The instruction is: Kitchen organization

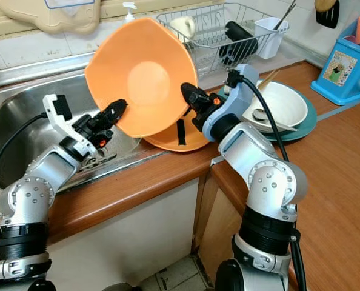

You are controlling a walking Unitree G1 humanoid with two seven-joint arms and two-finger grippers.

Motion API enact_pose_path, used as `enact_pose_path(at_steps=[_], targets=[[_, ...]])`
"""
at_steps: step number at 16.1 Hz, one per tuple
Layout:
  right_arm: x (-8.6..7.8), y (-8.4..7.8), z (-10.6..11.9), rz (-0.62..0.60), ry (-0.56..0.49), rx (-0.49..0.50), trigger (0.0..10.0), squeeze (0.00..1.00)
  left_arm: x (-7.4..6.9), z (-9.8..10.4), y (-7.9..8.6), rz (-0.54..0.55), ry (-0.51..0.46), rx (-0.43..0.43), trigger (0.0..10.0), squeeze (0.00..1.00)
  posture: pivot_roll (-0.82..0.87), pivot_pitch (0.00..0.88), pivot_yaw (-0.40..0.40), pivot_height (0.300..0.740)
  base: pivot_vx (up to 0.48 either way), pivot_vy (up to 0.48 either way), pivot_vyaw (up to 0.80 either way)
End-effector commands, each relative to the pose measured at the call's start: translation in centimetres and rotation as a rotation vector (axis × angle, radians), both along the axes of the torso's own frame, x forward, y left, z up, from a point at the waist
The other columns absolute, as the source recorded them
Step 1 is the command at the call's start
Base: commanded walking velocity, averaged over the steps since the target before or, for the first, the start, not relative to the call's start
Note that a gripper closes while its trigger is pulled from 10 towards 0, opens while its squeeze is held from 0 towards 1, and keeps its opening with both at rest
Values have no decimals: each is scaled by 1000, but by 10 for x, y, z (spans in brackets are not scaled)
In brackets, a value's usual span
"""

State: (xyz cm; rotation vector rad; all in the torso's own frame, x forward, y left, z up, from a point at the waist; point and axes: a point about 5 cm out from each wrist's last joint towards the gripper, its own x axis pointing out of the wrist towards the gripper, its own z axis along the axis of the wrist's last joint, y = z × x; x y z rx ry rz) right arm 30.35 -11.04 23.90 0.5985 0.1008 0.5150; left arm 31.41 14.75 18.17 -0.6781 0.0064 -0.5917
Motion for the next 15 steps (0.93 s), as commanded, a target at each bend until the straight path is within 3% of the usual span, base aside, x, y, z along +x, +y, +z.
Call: enact_pose_path(at_steps=[1, 10, 11, 12, 13, 14, 15], targets=[[-2, 5, 7, 16, -38, 5, 0, 0, 0, 2, -1, -15, 0, -1, 0, 0, -133, 0, 85, 740, 0, 0, 0], [-2, 4, 8, 13, -44, -8, 0, 0, 2, 4, -4, -16, -2, -4, 0, 0, -139, 0, 84, 740, 0, 0, 0], [-2, 4, 8, 15, -47, -16, 4980, 0, 3, 4, -5, -11, -5, -4, 0, 0, -138, 0, 81, 740, 0, 0, 0], [0, 5, 8, 0, -62, -91, 10000, 0, 3, 5, -5, -7, -6, -3, 0, 0, -138, 0, 80, 740, 0, 0, 0], [0, 5, 7, -4, -73, -119, 10000, 0, 3, 7, -6, -5, -11, -5, 0, 0, -138, 0, 79, 740, 0, 0, 0], [0, 5, 7, -2, -77, -114, 10000, 933, 3, 11, -6, 2, -20, -15, 0, 0, -138, 0, 80, 740, 0, 0, 0], [0, 5, 8, -2, -79, -103, 10000, 1000, 4, 13, -5, 11, -26, -21, 0, 0, -138, 0, 81, 740, 0, 0, 0]])
